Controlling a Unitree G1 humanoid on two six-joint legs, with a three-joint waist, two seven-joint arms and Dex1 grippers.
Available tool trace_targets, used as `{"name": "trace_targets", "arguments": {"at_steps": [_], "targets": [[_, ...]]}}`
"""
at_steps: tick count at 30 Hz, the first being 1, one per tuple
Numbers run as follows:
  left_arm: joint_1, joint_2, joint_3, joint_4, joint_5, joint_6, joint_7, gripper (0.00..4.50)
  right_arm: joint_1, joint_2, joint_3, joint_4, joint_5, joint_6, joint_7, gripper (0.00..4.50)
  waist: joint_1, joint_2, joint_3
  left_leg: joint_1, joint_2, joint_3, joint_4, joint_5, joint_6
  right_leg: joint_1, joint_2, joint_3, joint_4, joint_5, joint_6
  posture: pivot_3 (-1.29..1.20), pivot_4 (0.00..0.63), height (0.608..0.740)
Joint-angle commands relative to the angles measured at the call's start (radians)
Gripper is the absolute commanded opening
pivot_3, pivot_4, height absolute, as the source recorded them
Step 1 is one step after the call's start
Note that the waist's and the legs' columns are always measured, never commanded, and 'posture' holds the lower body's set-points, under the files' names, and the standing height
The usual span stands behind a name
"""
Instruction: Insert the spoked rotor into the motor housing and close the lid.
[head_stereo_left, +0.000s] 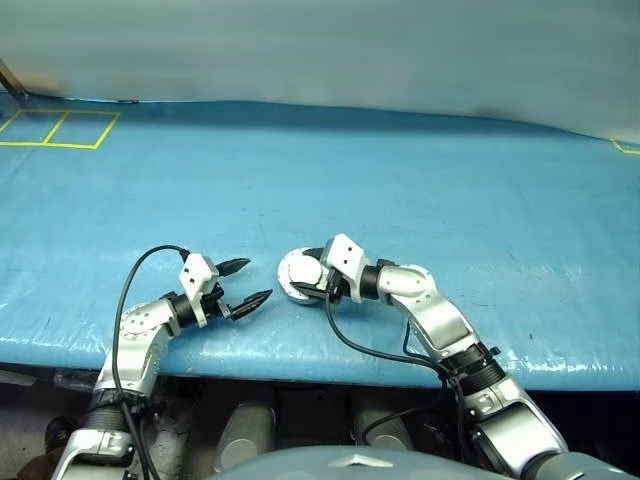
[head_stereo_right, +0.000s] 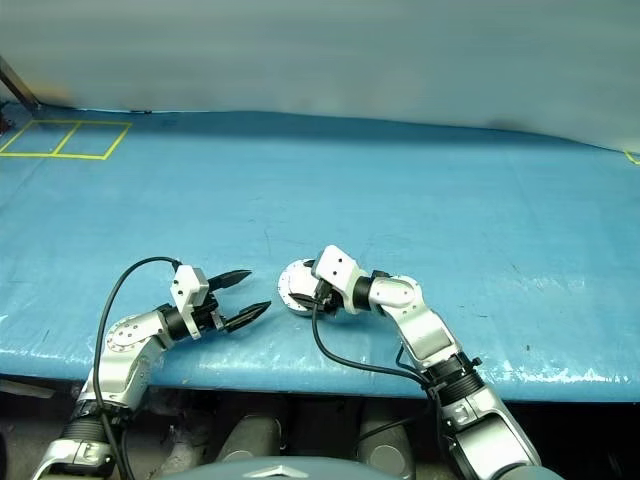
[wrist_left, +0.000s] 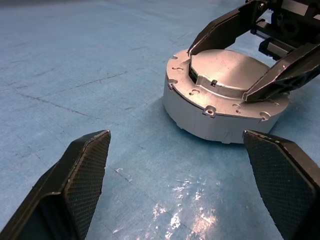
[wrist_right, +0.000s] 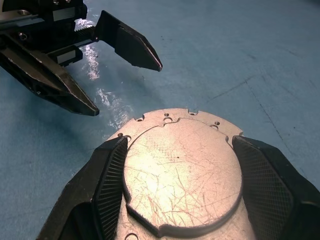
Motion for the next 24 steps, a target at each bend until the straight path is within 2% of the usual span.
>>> {"name": "trace_targets", "arguments": {"at_steps": [1, 2, 5, 16, 17, 24], "targets": [[-0.014, -0.013, 0.02, -0.059, -0.052, 0.045, -0.005, 4.5, 0.015, -0.027, 0.004, 0.039, -0.048, 0.048, -0.028, 3.03, 0.0, 0.0, 0.0, 0.0, 0.0, 0.0, 0.0, 0.0, 0.0, 0.0, 0.0, 0.0, 0.0, 0.0, 0.0, 0.0, 0.15, 0.74], [-0.016, -0.014, 0.021, -0.062, -0.057, 0.053, -0.006, 4.5, 0.015, -0.027, 0.004, 0.038, -0.048, 0.05, -0.028, 3.03, 0.0, 0.0, 0.0, 0.0, 0.0, 0.0, 0.0, 0.0, 0.0, 0.0, 0.0, 0.0, 0.0, 0.0, 0.0, 0.0, 0.15, 0.74], [-0.032, -0.022, 0.019, -0.055, -0.066, 0.071, -0.011, 3.91, 0.016, -0.028, 0.006, 0.036, -0.046, 0.053, -0.029, 3.03, 0.0, 0.0, -0.001, 0.0, 0.0, 0.0, 0.001, 0.0, 0.0, 0.0, 0.0, 0.0, 0.0, 0.0, 0.0, 0.0, 0.15, 0.74], [-0.094, -0.044, -0.011, -0.009, -0.041, 0.082, -0.044, 0.19, 0.024, -0.03, 0.001, 0.026, -0.042, 0.058, -0.043, 3.03, 0.0, 0.0, -0.001, 0.0, 0.0, 0.0, 0.0, 0.001, 0.0, 0.001, 0.0, 0.0, 0.0, 0.0, 0.0, 0.0, 0.15, 0.74], [-0.099, -0.046, -0.016, -0.004, -0.035, 0.079, -0.047, 0.03, 0.025, -0.03, 0.0, 0.024, -0.04, 0.059, -0.044, 3.03, 0.0, 0.0, -0.001, 0.0, 0.0, 0.0, 0.0, 0.001, 0.0, 0.001, 0.0, 0.0, 0.0, 0.0, 0.0, 0.0, 0.15, 0.74], [-0.119, -0.056, -0.046, 0.021, -0.002, 0.066, -0.061, 0.03, 0.03, -0.029, -0.002, 0.022, -0.037, 0.059, -0.05, 3.03, 0.001, 0.0, -0.001, 0.0, 0.0, 0.0, 0.0, 0.001, 0.0, 0.001, 0.0, 0.0, 0.0, 0.0, 0.0, 0.0, 0.15, 0.74]]}}
